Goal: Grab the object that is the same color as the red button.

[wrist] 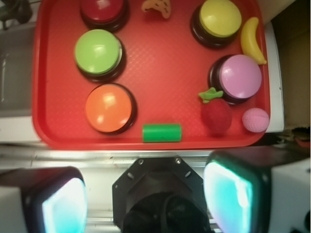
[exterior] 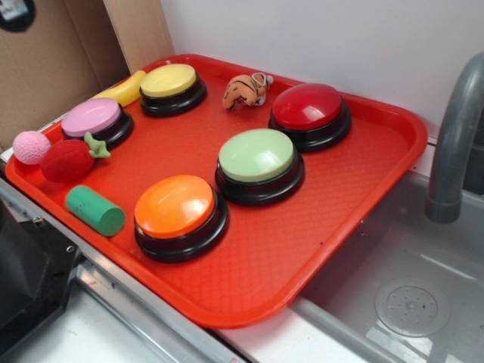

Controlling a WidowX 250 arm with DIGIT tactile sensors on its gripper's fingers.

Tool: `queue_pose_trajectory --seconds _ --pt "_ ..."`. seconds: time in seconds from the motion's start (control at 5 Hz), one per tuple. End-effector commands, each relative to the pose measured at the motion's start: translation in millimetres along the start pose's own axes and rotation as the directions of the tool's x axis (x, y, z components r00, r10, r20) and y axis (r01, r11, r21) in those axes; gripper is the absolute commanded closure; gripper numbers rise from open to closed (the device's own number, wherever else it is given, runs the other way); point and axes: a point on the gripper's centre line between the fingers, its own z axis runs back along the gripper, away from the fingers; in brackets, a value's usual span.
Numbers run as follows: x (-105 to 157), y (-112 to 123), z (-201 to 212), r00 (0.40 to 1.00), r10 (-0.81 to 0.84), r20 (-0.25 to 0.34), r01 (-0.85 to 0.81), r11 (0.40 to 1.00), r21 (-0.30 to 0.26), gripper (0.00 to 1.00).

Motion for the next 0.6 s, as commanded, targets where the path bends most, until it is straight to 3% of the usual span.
queue_pose_trajectory --seconds 0.0,0.2,0.4 --pt "8.1 34.0 -42.6 0.991 0.128 0.032 -0.130 0.989 0.070 0.00" --pt "10.2 57.4 -76.3 0.984 0.180 0.020 -0.181 0.980 0.083 0.00" --pt "14.1 72.4 -104.6 0.970 0.238 0.054 -0.243 0.964 0.108 0.00"
